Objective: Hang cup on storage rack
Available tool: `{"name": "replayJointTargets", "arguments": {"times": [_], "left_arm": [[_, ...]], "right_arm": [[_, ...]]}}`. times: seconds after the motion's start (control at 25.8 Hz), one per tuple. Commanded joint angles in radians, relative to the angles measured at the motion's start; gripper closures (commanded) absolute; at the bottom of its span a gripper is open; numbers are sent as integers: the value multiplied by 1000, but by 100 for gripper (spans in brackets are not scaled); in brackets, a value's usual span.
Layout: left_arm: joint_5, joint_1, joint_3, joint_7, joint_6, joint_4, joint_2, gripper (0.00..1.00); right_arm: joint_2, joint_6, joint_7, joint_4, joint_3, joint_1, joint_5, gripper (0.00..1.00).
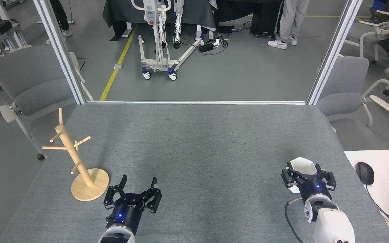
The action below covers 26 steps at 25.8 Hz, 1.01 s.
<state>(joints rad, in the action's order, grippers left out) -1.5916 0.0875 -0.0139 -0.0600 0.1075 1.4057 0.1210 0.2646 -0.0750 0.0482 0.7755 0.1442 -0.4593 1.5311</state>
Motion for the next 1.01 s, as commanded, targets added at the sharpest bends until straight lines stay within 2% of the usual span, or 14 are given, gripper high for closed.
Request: {"name": "replayJointTargets", "arguments": {"times": [0.0,0.35,0.46,0.54,0.74,0.85,0.97], "left_arm": [[-1,0,0,0,0,-7,-1,1],[-1,0,0,0,0,-13,-3,1],[-1,0,0,0,0,-13,-4,1],[-1,0,-1,0,0,-13,-3,1],[-1,0,-1,0,0,-13,-1,1],[1,0,-1,0,0,-13,0,1],[1,0,-1,0,0,-13,2,1]], "right_arm": [[-2,0,1,-1,0,1,1,0],[-4,-2,2,-1,0,1,1,2],[-5,-2,4,-1,0,1,1,7],[-7,-5,10,-1,0,1,1,16],[-8,-20,21,-1,2,1,0,56],[-8,-35,21,-1,3,1,1,70],[-8,-40,19,-1,3,1,1,76]]}}
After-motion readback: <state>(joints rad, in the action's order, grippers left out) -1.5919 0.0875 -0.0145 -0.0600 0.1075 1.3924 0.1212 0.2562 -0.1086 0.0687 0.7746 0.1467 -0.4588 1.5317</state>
